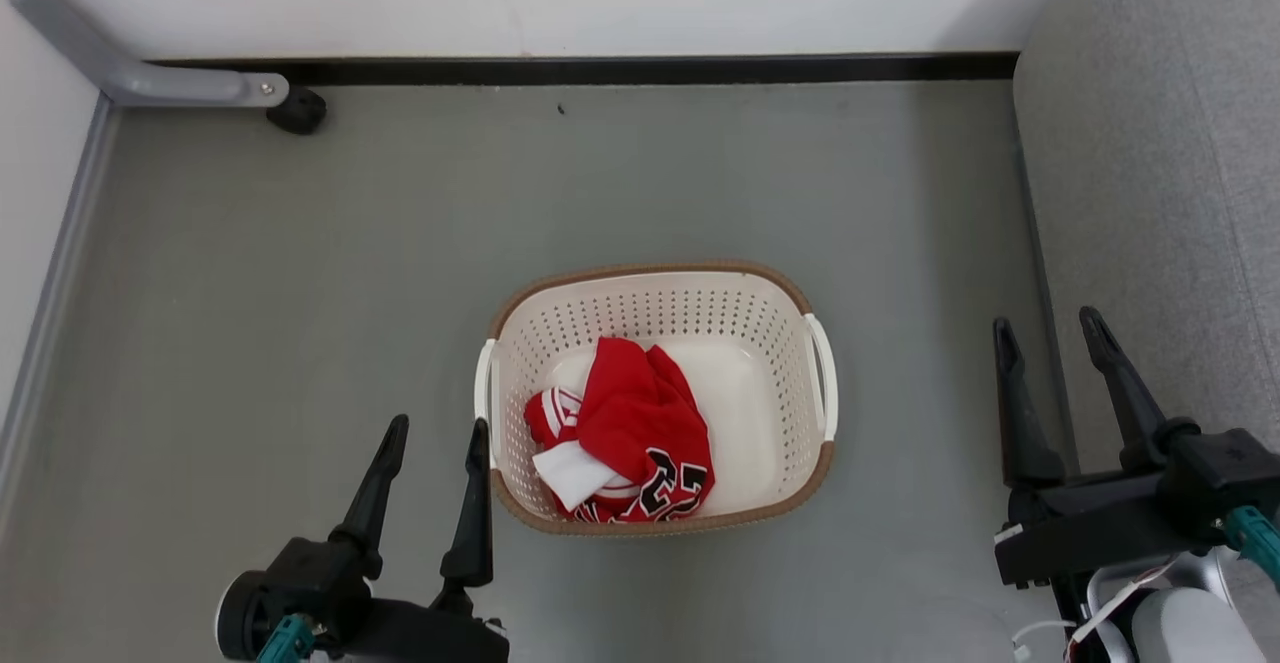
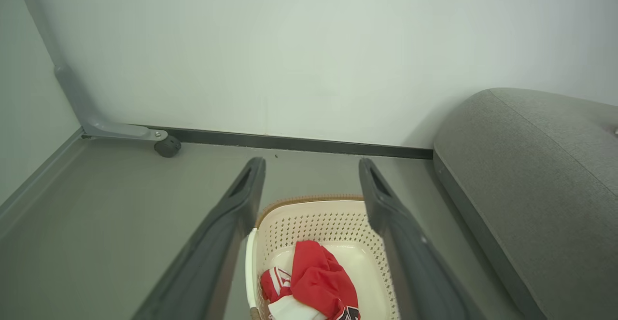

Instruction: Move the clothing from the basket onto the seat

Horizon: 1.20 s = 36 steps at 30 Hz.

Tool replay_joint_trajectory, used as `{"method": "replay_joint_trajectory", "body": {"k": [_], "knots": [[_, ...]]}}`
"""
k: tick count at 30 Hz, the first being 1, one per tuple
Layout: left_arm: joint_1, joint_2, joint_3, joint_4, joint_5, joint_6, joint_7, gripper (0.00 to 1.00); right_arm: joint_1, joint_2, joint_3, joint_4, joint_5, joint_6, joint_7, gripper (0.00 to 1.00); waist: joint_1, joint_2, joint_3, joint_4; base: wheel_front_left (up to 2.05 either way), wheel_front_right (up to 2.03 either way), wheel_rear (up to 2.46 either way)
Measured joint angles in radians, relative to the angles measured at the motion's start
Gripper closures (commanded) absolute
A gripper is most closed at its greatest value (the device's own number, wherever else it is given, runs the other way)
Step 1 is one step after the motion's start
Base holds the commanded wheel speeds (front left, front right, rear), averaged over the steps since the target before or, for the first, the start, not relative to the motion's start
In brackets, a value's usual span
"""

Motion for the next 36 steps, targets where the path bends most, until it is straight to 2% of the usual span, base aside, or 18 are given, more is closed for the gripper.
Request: {"method": "replay_joint_trajectory", "body": {"k": [10,19,36], "knots": [[-0.098,-0.015,-0.047,0.059,0.000,-0.052,0.002,0.00,-0.081,0.001,0.014,-0.037,-0.018,-0.018,0.018,0.00,0.0001,0.0000,0.133,-0.011,0.00,0.00,0.00],[-0.230,-0.027,-0.089,0.131,0.000,-0.115,0.057,0.00,-0.175,0.001,0.011,-0.083,-0.052,-0.028,0.027,0.00,0.0001,0.0001,0.260,-0.030,0.00,0.00,0.00],[-0.576,-0.046,-0.181,0.382,0.055,-0.157,0.286,0.00,-0.257,0.006,0.060,-0.106,-0.075,-0.043,0.026,0.00,0.0000,0.0001,0.484,-0.085,0.00,0.00,0.00]]}}
